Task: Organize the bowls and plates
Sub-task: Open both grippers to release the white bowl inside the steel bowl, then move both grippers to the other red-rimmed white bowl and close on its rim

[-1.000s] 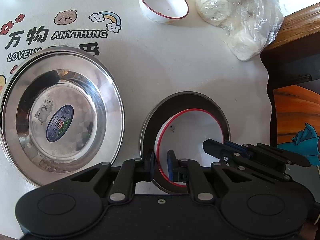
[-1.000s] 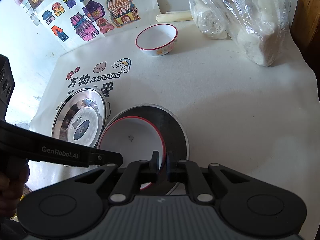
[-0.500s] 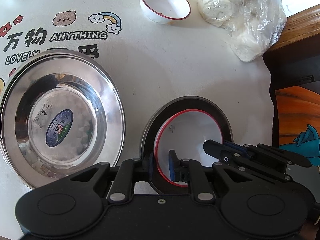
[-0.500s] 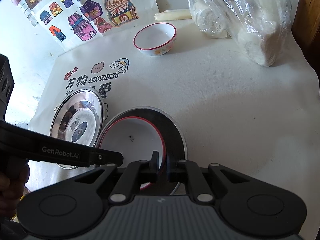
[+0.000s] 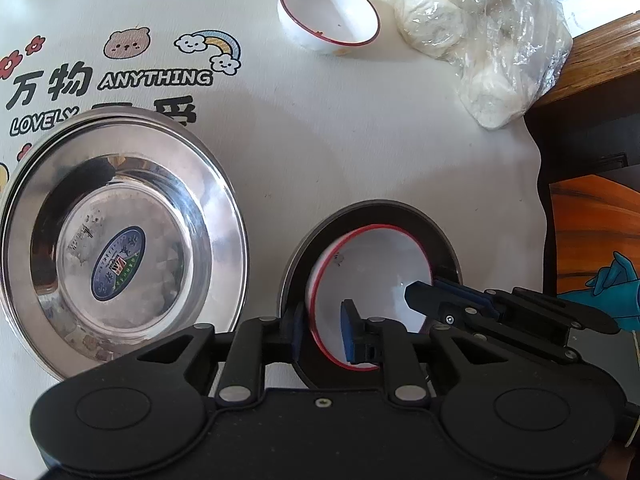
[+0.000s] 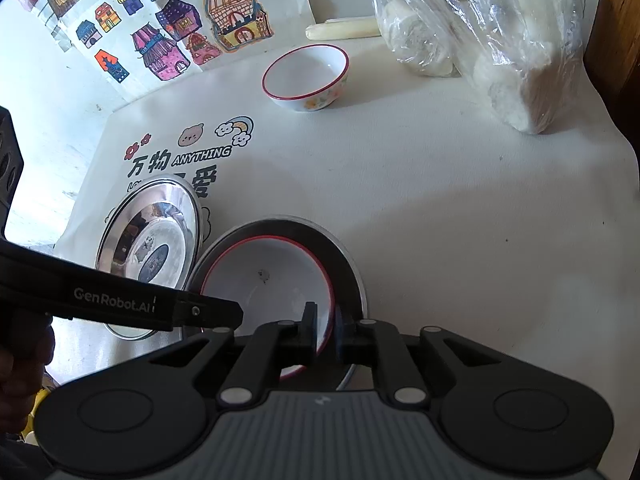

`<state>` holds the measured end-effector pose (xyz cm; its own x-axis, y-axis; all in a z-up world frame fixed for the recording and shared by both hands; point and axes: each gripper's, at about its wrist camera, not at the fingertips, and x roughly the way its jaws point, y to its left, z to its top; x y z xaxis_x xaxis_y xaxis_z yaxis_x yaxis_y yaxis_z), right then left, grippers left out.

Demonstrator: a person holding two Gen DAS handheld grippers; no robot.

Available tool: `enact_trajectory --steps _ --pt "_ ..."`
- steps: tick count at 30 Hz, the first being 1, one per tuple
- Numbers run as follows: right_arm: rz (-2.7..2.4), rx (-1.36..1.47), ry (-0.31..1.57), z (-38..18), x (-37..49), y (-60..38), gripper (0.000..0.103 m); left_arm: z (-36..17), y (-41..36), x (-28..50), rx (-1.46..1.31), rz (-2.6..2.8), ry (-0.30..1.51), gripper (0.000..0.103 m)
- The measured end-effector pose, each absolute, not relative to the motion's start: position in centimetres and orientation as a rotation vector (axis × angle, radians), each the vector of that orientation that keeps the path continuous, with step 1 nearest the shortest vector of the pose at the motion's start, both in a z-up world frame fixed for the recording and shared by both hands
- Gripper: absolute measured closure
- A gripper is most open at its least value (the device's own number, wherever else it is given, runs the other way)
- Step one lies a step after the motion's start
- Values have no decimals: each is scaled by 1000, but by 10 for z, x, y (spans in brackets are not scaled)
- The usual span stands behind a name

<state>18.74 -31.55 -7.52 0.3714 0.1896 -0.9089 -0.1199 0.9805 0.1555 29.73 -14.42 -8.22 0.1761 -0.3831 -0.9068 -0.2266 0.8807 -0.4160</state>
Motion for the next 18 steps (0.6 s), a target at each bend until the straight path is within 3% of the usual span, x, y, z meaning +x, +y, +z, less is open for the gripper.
enact_trajectory --steps 10,14,18 --pt "206 62 1140 -60 183 -320 85 -54 -134 294 -546 -133 1355 60" --pt "202 69 1107 -50 182 -325 82 -44 -125 296 -543 -117 1308 41" --pt "187 81 1081 -44 185 -329 63 -38 -117 301 -553 -97 1261 16"
